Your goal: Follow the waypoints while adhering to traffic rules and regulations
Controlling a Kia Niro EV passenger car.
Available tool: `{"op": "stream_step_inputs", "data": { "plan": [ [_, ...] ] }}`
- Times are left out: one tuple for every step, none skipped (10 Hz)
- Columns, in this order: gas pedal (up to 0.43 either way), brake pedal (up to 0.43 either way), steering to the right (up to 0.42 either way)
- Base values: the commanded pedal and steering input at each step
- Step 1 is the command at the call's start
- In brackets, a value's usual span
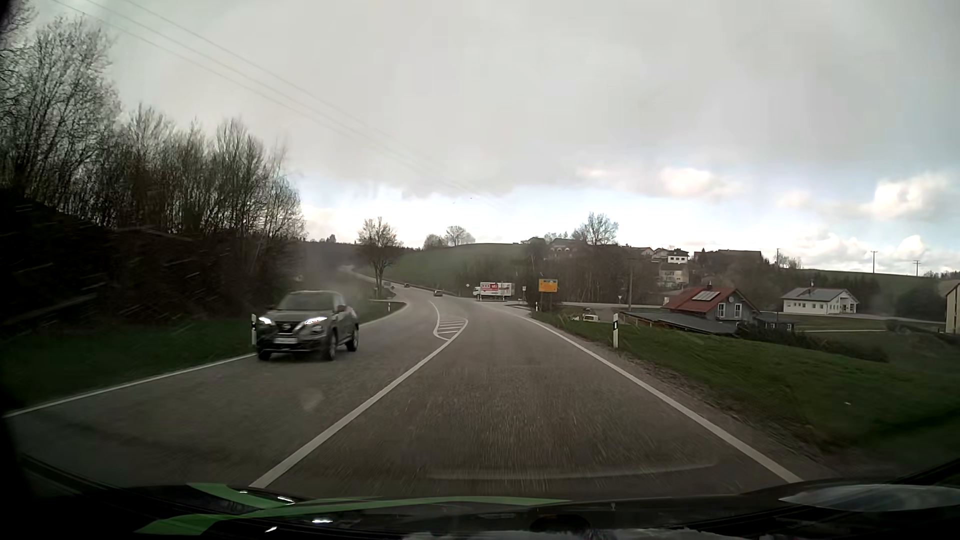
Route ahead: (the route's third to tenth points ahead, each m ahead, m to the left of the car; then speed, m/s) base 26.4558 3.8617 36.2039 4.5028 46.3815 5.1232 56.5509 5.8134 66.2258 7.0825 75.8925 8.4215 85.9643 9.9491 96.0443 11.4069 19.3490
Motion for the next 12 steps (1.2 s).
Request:
{"op": "stream_step_inputs", "data": {
  "plan": [
    [0.098, 0.000, -0.009],
    [0.098, 0.000, -0.009],
    [0.098, 0.000, -0.009],
    [0.098, 0.000, -0.008],
    [0.098, 0.000, -0.009],
    [0.098, 0.000, -0.009],
    [0.098, 0.000, -0.009],
    [0.098, 0.000, -0.009],
    [0.098, 0.000, -0.010],
    [0.098, 0.000, -0.010],
    [0.098, 0.000, -0.010],
    [0.098, 0.000, -0.010]
  ]
}}
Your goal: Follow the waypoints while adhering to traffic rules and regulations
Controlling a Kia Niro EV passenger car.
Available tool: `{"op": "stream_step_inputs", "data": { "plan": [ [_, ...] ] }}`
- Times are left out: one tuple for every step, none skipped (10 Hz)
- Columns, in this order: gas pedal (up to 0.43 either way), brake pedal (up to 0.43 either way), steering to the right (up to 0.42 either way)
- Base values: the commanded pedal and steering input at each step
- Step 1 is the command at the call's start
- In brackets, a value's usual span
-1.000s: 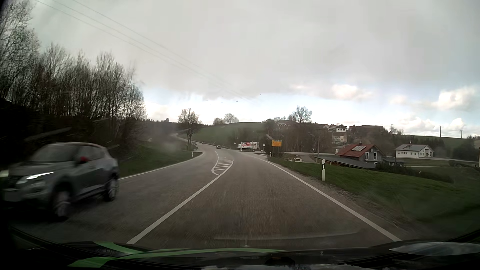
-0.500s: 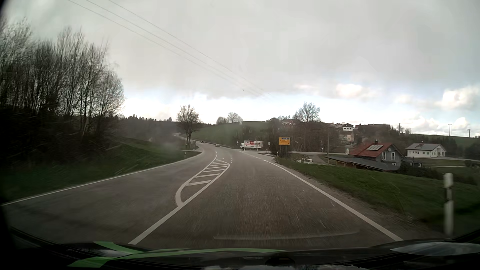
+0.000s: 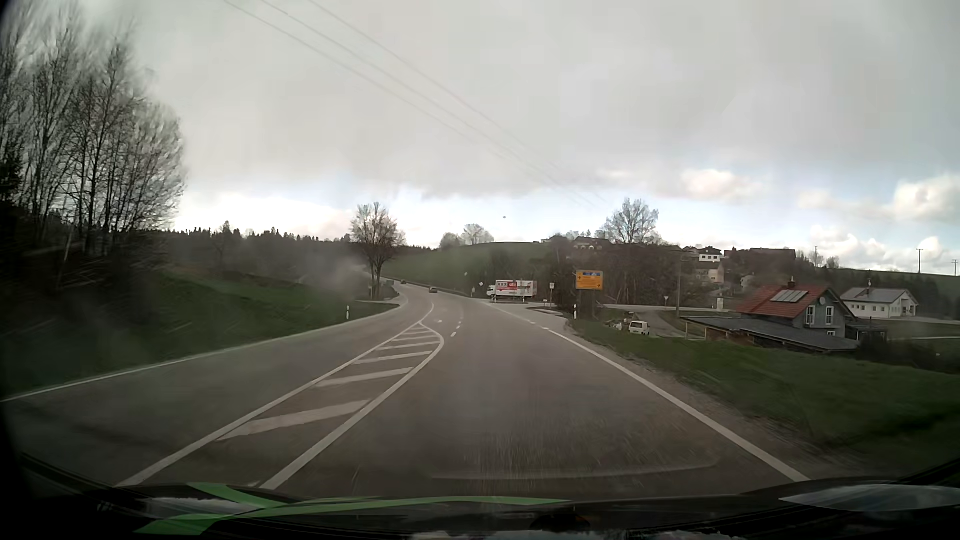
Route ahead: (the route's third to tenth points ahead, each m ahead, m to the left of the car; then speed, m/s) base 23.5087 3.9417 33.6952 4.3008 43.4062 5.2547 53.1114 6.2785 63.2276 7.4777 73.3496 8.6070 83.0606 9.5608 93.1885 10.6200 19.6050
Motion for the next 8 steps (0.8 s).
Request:
{"op": "stream_step_inputs", "data": {
  "plan": [
    [0.098, 0.000, -0.011],
    [0.098, 0.000, -0.011],
    [0.098, 0.000, -0.011],
    [0.098, 0.000, -0.011],
    [0.098, 0.000, -0.011],
    [0.098, 0.000, -0.011],
    [0.098, 0.000, -0.011],
    [0.098, 0.000, -0.011]
  ]
}}
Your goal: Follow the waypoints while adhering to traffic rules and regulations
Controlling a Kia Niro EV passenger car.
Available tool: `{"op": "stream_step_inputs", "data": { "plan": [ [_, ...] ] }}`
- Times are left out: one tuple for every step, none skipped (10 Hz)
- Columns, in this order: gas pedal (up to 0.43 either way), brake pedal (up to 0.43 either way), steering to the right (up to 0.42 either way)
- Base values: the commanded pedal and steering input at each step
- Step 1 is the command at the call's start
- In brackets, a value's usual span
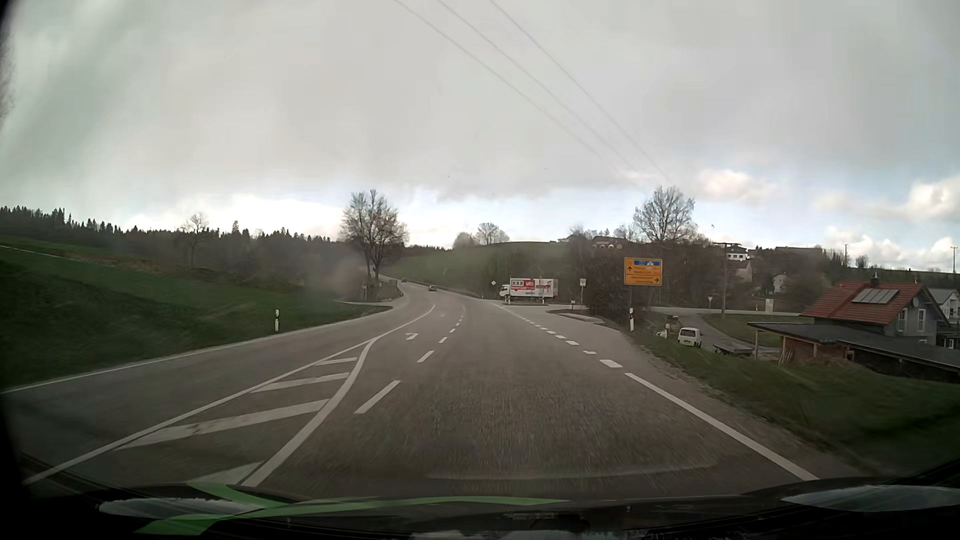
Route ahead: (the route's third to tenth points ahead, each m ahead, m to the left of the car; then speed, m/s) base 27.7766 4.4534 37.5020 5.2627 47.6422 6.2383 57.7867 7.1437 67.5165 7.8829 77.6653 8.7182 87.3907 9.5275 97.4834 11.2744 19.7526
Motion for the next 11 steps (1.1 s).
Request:
{"op": "stream_step_inputs", "data": {
  "plan": [
    [0.098, 0.000, -0.011],
    [0.098, 0.000, -0.011],
    [0.098, 0.000, -0.012],
    [0.098, 0.000, -0.012],
    [0.098, 0.000, -0.012],
    [0.098, 0.000, -0.013],
    [0.098, 0.000, -0.013],
    [0.110, 0.000, -0.013],
    [0.110, 0.000, -0.013],
    [0.110, 0.000, -0.012],
    [0.110, 0.000, -0.011]
  ]
}}
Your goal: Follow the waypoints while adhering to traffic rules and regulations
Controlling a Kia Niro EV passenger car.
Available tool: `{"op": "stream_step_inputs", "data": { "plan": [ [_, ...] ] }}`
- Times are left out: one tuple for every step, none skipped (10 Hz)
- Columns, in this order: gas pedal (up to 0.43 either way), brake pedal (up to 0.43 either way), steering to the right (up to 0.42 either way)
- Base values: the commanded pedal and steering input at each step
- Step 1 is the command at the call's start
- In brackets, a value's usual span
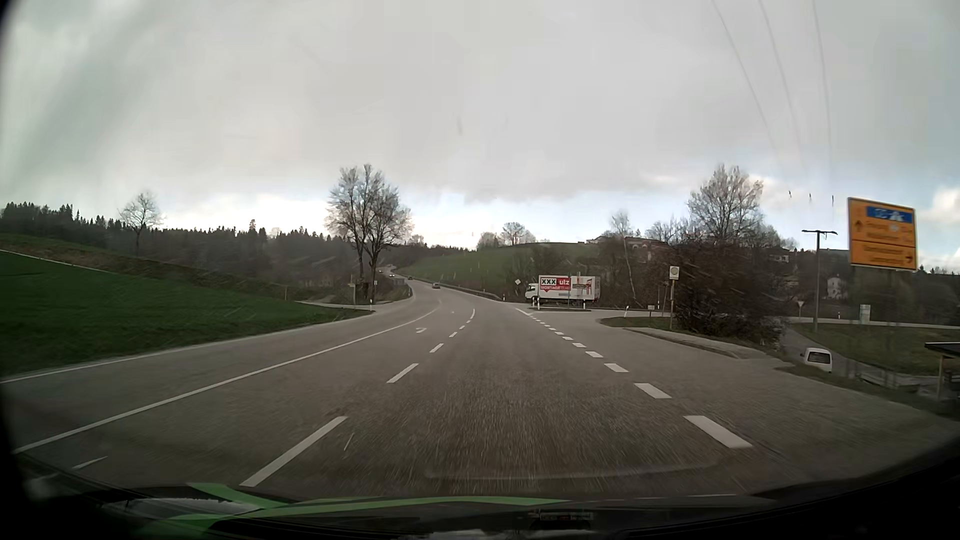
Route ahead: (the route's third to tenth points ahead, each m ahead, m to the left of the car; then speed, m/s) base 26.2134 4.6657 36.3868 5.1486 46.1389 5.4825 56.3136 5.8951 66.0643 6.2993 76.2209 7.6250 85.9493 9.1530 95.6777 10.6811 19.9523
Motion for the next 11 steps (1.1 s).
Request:
{"op": "stream_step_inputs", "data": {
  "plan": [
    [0.110, 0.000, -0.011],
    [0.110, 0.000, -0.011],
    [0.110, 0.000, -0.011],
    [0.110, 0.000, -0.011],
    [0.110, 0.000, -0.009],
    [0.110, 0.000, -0.009],
    [0.110, 0.000, -0.009],
    [0.110, 0.000, -0.008],
    [0.110, 0.000, -0.008],
    [0.110, 0.000, -0.009],
    [0.110, 0.000, -0.008]
  ]
}}
